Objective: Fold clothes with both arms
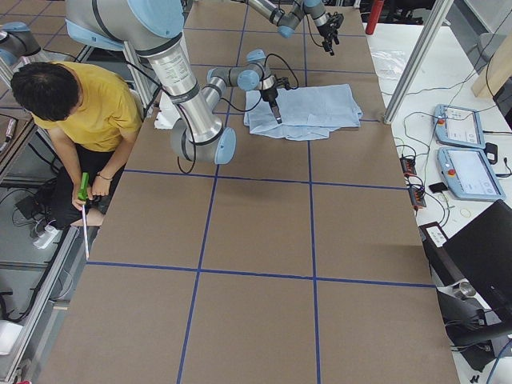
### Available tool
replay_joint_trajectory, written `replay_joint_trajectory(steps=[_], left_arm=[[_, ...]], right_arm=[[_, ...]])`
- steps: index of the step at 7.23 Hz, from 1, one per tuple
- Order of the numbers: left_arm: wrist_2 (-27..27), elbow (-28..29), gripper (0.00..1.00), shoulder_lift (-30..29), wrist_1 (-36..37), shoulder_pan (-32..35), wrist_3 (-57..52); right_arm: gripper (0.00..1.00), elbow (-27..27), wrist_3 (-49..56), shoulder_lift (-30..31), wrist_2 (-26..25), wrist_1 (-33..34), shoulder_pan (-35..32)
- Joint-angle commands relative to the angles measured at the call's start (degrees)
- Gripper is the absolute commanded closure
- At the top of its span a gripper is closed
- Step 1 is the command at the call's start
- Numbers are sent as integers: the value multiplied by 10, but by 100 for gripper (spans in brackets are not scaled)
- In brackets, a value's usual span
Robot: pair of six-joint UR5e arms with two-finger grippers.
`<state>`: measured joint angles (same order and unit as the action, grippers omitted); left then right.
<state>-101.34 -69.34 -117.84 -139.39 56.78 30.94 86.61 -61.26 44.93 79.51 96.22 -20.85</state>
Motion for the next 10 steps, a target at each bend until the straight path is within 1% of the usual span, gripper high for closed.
replay_joint_trajectory(steps=[1,4,6,7,8,9,10], left_arm=[[0,-2,0,2,0,0,0],[0,-2,0,2,0,0,0],[0,-2,0,2,0,-1,0],[0,-2,0,2,-1,-2,0],[0,-3,0,1,-1,-2,0],[0,-6,0,2,-1,-3,0],[0,-8,0,2,-1,-3,0]], right_arm=[[0,-1,13,2,-2,26,0],[0,-11,14,5,-6,29,0],[0,-3,52,14,-11,48,-20],[0,23,73,43,-7,49,-43],[0,78,109,95,-7,49,-61],[0,132,116,160,-7,48,-62],[0,180,114,206,-7,48,-63]])
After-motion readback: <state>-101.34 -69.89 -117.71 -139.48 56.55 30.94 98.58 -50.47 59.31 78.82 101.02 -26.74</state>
